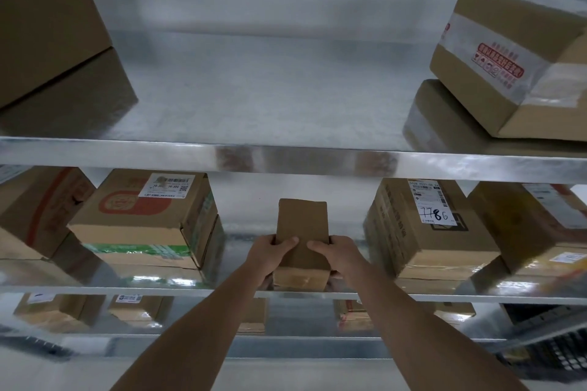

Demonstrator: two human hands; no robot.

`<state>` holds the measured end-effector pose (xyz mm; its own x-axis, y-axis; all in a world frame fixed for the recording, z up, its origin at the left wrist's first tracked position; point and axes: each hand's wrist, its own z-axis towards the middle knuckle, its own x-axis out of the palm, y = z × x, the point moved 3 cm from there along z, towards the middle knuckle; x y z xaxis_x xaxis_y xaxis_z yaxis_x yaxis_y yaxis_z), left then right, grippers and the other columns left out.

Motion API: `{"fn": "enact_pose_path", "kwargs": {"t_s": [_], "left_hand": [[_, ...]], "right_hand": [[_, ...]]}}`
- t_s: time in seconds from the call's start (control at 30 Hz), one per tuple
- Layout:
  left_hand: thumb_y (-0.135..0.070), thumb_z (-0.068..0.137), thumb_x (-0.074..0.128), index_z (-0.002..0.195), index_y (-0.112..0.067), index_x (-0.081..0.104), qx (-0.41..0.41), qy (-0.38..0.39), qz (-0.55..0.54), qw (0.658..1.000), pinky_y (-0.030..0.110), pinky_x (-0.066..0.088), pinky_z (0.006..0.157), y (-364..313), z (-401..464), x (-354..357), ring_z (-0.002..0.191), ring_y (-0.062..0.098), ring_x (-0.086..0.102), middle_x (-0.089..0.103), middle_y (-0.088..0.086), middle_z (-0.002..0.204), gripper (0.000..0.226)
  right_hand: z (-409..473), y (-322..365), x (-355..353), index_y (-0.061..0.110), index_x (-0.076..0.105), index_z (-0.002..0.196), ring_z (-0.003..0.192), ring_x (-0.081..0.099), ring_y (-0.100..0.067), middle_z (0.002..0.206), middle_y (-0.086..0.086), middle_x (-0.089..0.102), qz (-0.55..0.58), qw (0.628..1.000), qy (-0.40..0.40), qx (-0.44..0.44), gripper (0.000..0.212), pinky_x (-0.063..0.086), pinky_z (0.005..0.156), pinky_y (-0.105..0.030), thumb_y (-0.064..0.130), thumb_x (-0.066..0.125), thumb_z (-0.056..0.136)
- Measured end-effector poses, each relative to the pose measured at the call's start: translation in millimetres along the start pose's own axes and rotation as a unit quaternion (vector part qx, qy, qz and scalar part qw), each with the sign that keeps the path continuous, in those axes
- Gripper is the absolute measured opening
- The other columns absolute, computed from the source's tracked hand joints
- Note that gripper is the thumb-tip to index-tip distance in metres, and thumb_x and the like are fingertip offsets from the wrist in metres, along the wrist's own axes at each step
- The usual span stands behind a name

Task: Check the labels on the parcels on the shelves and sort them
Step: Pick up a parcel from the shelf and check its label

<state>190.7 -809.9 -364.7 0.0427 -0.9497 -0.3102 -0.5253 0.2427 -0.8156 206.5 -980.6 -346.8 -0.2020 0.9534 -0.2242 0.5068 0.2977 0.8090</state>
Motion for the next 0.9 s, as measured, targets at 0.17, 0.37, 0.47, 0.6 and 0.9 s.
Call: {"fn": "enact_pose_path", "kwargs": {"t_s": [0.17, 0.37, 0.47, 0.6, 0.9], "left_hand": [[-0.042, 0.088, 0.076, 0.124, -0.005, 0.068, -0.004, -0.016, -0.005, 1.000, 0.040, 0.057, 0.093, 1.5, 3.6, -1.9, 0.100, 0.026, 0.068, 0.072, 0.010, 0.118, 0.052], [-0.041, 0.086, 0.079, 0.125, -0.005, 0.066, -0.035, -0.007, -0.011, 0.999, 0.041, 0.058, 0.091, 2.4, 10.4, -4.5, 0.107, 0.030, 0.069, 0.071, 0.012, 0.120, 0.055], [-0.039, 0.087, 0.078, 0.125, -0.005, 0.067, -0.037, -0.006, -0.011, 0.999, 0.043, 0.058, 0.092, 3.4, 13.8, -4.4, 0.105, 0.030, 0.069, 0.072, 0.012, 0.116, 0.053], [-0.037, 0.088, 0.078, 0.121, -0.003, 0.069, -0.032, -0.013, -0.006, 0.999, 0.043, 0.057, 0.095, 5.0, 16.3, -2.4, 0.102, 0.028, 0.069, 0.069, 0.007, 0.102, 0.049], [-0.038, 0.090, 0.075, 0.126, -0.002, 0.066, -0.034, -0.014, 0.008, 0.999, 0.039, 0.056, 0.094, 3.8, 16.2, -1.6, 0.100, 0.026, 0.066, 0.066, 0.006, 0.105, 0.051]], "right_hand": [[7.7, -8.2, 9.2, 0.009, 0.061, 0.122, 0.099, 0.067, -0.027, 0.107, -0.007, 0.068, -0.007, 1.000, -0.029, 0.007, 0.047, 0.058, 0.088, -0.042, 0.043, 0.072, 0.091], [16.7, -8.1, 3.9, 0.007, 0.064, 0.123, 0.101, 0.068, -0.029, 0.113, -0.011, 0.070, -0.017, 1.000, -0.009, 0.023, 0.050, 0.060, 0.085, -0.044, 0.042, 0.075, 0.089], [19.5, -9.9, 4.4, 0.006, 0.065, 0.124, 0.100, 0.069, -0.028, 0.113, -0.011, 0.071, -0.019, 1.000, -0.007, 0.019, 0.050, 0.060, 0.085, -0.043, 0.040, 0.076, 0.089], [23.2, -9.3, 5.5, 0.006, 0.066, 0.125, 0.100, 0.068, -0.027, 0.115, -0.011, 0.070, -0.031, 0.999, -0.016, 0.014, 0.048, 0.058, 0.086, -0.041, 0.038, 0.074, 0.091], [25.2, -8.8, 6.9, 0.004, 0.067, 0.123, 0.103, 0.067, -0.029, 0.115, -0.013, 0.070, -0.036, 0.999, -0.022, 0.011, 0.044, 0.058, 0.088, -0.042, 0.035, 0.074, 0.091]]}}
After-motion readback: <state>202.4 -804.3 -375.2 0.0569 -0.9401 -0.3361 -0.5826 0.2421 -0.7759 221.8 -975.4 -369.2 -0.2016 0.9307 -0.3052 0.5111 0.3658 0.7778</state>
